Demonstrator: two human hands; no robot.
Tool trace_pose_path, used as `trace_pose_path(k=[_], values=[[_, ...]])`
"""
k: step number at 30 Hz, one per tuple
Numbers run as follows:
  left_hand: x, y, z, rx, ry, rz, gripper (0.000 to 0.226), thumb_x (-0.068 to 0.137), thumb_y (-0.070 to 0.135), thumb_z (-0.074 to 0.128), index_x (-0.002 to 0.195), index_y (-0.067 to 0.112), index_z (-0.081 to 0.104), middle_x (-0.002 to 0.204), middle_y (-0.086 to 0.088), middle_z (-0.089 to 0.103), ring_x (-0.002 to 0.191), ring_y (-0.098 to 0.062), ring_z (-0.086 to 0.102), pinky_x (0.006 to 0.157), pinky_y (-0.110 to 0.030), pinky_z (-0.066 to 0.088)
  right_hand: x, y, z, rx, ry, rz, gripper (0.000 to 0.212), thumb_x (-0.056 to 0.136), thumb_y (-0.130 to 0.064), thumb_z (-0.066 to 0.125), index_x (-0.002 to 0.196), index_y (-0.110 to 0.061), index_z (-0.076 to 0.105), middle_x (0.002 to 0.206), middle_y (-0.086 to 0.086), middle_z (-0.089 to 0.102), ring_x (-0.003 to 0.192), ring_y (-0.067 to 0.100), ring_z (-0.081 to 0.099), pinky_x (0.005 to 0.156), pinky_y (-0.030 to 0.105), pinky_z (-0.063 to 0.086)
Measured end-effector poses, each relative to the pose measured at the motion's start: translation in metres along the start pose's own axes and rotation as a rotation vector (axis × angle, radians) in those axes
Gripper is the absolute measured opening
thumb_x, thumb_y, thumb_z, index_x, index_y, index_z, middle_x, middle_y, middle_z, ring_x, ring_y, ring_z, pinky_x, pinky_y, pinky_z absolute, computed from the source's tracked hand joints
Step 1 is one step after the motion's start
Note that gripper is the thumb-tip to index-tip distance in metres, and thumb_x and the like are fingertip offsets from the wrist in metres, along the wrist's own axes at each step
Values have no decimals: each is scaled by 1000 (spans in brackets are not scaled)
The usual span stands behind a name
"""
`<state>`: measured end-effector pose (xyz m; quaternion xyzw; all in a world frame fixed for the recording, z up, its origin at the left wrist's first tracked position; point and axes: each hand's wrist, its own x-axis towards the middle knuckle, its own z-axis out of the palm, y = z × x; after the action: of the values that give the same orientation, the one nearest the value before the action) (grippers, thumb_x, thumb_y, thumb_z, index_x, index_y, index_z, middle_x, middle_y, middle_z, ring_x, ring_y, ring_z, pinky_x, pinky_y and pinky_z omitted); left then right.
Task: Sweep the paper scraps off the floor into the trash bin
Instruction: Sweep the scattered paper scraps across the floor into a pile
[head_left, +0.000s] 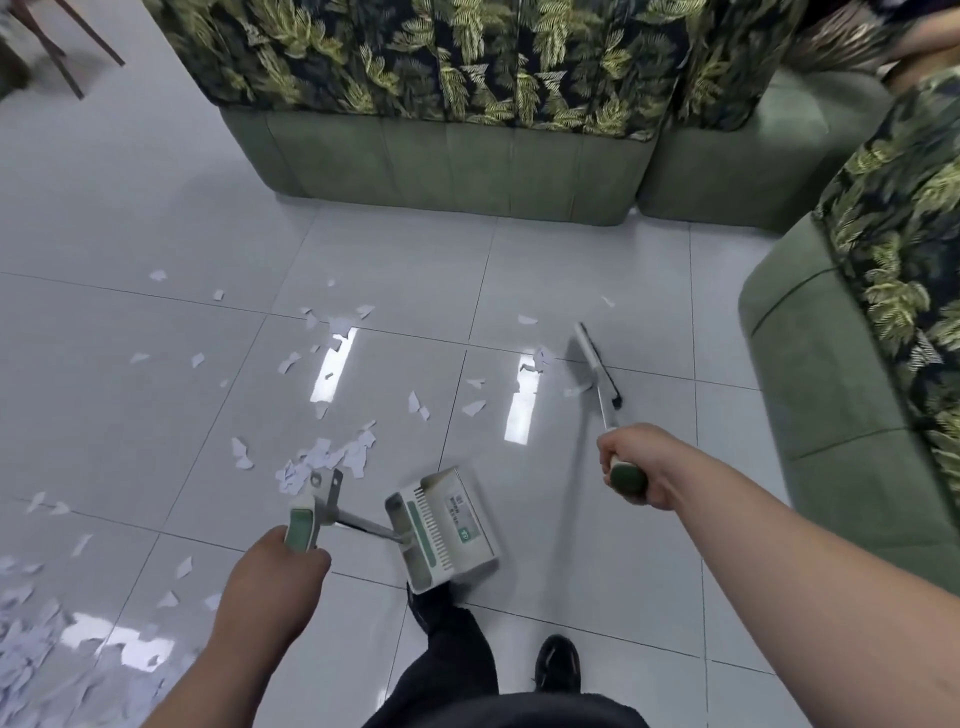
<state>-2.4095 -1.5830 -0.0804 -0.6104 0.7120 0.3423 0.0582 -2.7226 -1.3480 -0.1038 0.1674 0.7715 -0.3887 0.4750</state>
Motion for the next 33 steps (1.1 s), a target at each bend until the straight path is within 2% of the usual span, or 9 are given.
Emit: trace_pose_path(k=[3,7,9,14,17,21,25,33], values=[[35,8,-14,22,-28,25,11,77,10,53,73,9,43,60,-6,44,56,-28,40,57,-34,35,21,-28,31,-56,-4,23,14,78,-1,55,89,-10,57,80,14,60,43,19,58,49,21,43],[79,13,-37,15,-52,50,11,79,8,54,74,7,45,62,-7,47,56,-29,41,57,-35,35,14,-53,102,-142,-99,60,9,78,-2,52,79,-9,57,83,16,60,65,26,58,50,21,42],[98,12,-48,-16,-73,49,11,79,8,54,73,8,44,62,-7,46,56,-28,40,57,-34,35,-3,-62,142,-133,-159,79,9,80,-3,51,78,-9,57,85,15,61,69,27,58,48,20,42],[128,5,-73,-100,-126,22,10,78,6,53,74,9,44,62,-6,46,57,-27,41,58,-35,36,-44,-93,214,-83,-322,135,11,80,-2,55,80,-13,56,81,12,59,54,20,54,43,18,40],[139,-3,-86,-139,-136,-13,8,78,6,53,76,8,46,62,-6,47,56,-27,43,58,-34,36,-55,-116,237,-36,-390,173,12,82,-3,54,74,-12,55,64,6,59,43,14,51,41,18,36],[148,-17,-98,-173,-123,-37,4,78,8,53,80,6,50,62,-6,49,54,-27,44,56,-34,37,-52,-141,255,103,-448,240,9,80,-6,54,86,-12,51,67,5,59,44,13,48,36,17,36],[154,-21,-107,-198,-101,-43,4,78,7,53,78,8,49,61,-6,49,54,-27,45,56,-34,36,-47,-159,253,145,-452,229,29,75,-6,56,103,-11,50,71,5,60,43,13,48,35,18,37],[169,10,-103,-230,-109,5,7,80,7,53,75,11,49,63,-6,52,56,-29,47,57,-33,36,-57,-174,205,88,-260,62,24,80,0,52,103,-6,56,65,9,57,44,15,46,38,18,35]])
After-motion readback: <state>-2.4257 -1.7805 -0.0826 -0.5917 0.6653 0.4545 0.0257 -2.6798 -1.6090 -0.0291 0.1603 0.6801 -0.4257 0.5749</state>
